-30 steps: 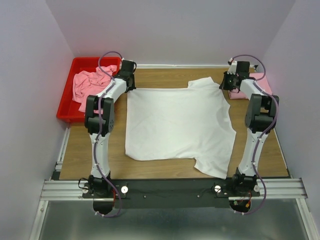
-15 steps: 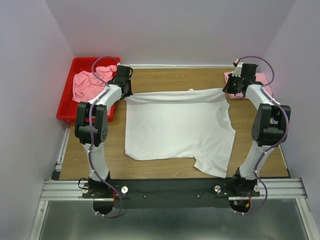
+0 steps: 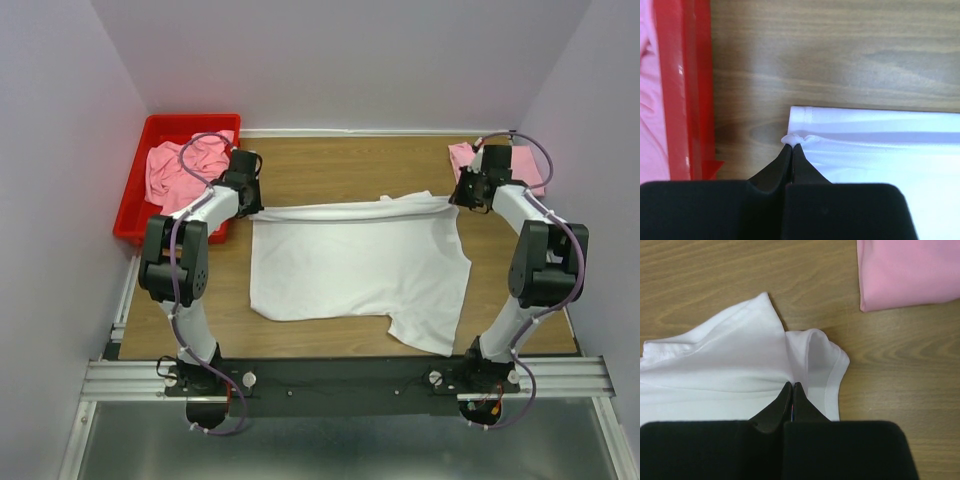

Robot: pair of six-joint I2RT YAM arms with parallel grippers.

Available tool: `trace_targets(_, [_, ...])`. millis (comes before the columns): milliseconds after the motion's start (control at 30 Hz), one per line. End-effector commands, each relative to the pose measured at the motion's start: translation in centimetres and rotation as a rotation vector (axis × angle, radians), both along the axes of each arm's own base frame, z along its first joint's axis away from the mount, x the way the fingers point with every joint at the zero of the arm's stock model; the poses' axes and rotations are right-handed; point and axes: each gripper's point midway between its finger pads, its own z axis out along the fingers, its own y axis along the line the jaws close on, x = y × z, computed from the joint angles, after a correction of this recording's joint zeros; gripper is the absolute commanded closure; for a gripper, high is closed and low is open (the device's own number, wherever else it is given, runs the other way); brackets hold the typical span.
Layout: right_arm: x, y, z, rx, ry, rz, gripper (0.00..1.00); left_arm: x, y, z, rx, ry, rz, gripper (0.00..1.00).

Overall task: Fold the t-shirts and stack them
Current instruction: Fold the tshirt

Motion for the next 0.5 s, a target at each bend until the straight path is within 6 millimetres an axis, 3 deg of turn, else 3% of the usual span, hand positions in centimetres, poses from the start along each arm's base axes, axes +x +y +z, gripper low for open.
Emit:
trace_targets(0, [-1.1, -1.5, -1.4, -0.035, 0.041, -0.084, 0.99, -1.2, -0.2, -0.8, -0.023, 0.018, 0.0, 1.0])
trace_targets(200, [-1.3, -2.1, -4.7, -0.056, 0.11, -0.116, 0.99, -2.1, -1.1, -2.4, -0.024, 0.055, -0.008, 1.0])
trace_targets(333, [-1.7, -1.9, -5.6, -0.04, 0.132, -0.111, 0.99, -2.1, -0.7, -2.8, -0.009, 0.062, 0.013, 1.0])
trace_targets(433, [-1.9, -1.4, -5.2, -0.024, 0.127, -0.088, 0.82, -2.4, -0.6, -2.4, -0.014, 0.056, 0.031, 0.86])
trace_targets(467, [-1.9, -1.2, -4.4, -0.019, 0.108, -0.08, 0.7, -2.5, -0.6, -2.2, -0.017, 0.055, 0.035, 0.82])
